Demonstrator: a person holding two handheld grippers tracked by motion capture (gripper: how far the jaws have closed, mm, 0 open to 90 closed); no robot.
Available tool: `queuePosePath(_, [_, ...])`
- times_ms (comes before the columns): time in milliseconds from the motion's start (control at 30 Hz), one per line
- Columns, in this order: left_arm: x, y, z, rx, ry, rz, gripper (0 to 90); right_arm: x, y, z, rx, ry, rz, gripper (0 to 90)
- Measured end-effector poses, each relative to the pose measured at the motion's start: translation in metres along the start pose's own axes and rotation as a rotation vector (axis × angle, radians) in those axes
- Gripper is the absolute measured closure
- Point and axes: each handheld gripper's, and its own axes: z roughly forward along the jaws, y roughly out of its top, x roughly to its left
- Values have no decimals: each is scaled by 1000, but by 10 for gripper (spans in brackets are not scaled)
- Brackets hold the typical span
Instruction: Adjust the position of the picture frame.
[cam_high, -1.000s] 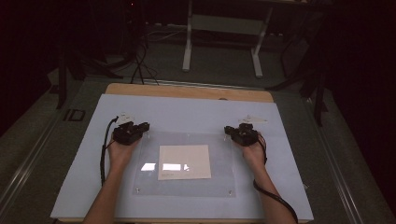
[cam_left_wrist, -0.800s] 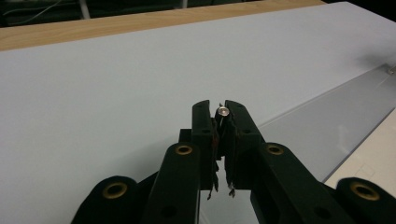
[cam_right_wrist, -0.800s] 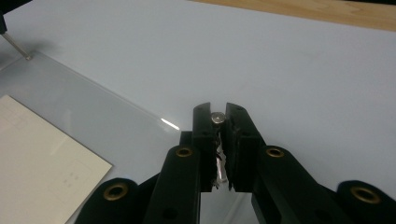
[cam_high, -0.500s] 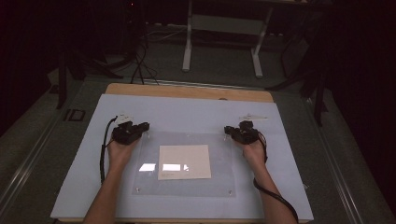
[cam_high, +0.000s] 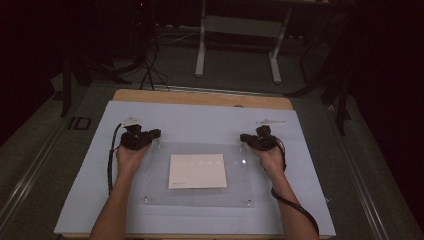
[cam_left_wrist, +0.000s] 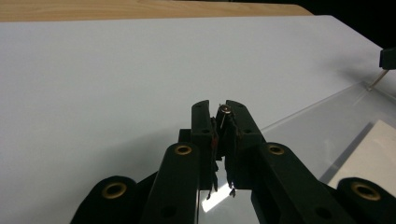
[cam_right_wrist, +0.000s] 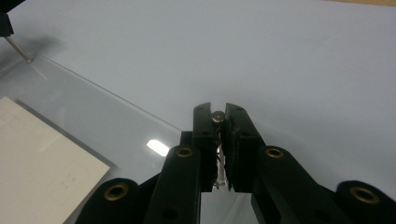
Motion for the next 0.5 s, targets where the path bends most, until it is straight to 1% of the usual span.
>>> queuePosePath(67, [2,3,2,11,-3,-9,840,-1,2,1,4,-6,5,846])
queuePosePath(167, [3,6,5,26,-2,-41,841,0,5,2,18,-20,-2,850])
queuePosePath(233, [3,9,7,36,10,-59,843,-1,7,3,23,-18,5,851])
queuePosePath(333, [5,10,9,38,8,-88,843,-2,11,6,34,-24,18,851])
queuePosePath(400, [6,11,11,41,8,-96,844,-1,13,6,49,-35,18,846])
queuePosePath(433, [6,12,11,49,11,-94,845,0,14,6,57,-46,16,838])
queuePosePath(500, [6,14,11,62,14,-89,848,4,16,3,63,-84,0,775])
